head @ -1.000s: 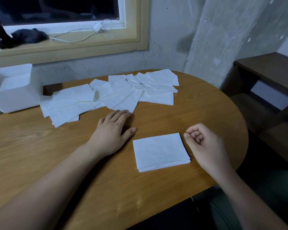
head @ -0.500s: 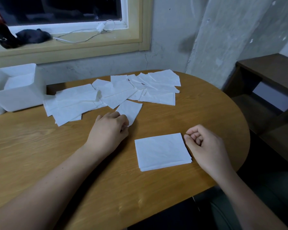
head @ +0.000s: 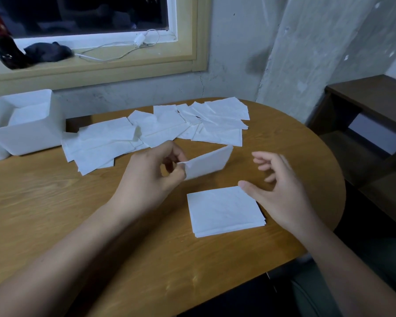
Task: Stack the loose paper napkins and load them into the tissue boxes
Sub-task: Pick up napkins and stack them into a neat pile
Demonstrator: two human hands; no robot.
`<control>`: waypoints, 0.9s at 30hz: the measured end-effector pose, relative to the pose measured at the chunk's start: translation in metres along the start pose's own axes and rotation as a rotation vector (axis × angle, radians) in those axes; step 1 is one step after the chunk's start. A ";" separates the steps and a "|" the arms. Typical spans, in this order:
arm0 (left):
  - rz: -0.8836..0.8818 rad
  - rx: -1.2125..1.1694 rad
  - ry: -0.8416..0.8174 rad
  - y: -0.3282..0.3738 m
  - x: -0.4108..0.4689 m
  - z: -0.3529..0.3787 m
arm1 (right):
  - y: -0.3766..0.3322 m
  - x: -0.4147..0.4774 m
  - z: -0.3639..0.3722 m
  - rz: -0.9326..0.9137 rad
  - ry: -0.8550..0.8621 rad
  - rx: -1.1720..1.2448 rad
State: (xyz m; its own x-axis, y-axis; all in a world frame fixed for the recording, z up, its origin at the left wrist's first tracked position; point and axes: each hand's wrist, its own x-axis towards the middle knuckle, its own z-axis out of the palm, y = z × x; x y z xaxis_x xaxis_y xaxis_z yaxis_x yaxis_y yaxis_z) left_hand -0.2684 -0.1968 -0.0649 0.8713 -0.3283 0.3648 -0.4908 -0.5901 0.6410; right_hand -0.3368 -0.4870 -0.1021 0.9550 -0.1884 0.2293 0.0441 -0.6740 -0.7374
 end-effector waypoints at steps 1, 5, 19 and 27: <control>0.008 -0.054 0.004 0.005 -0.001 -0.001 | -0.003 0.004 0.001 0.013 -0.029 0.022; -0.001 -0.244 -0.027 0.016 -0.004 -0.003 | -0.015 0.012 0.002 0.071 -0.120 0.224; -0.312 -0.347 -0.349 0.001 -0.001 0.008 | -0.007 -0.009 -0.007 0.158 -0.141 0.377; -0.379 -0.261 -0.417 -0.008 -0.002 0.020 | 0.010 -0.010 0.007 0.163 -0.104 0.219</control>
State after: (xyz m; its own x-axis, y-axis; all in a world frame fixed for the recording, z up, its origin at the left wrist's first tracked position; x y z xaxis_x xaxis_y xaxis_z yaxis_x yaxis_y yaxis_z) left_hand -0.2663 -0.2065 -0.0845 0.8881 -0.4224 -0.1812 -0.0858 -0.5396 0.8376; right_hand -0.3442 -0.4865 -0.1160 0.9791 -0.1996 0.0383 -0.0610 -0.4687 -0.8812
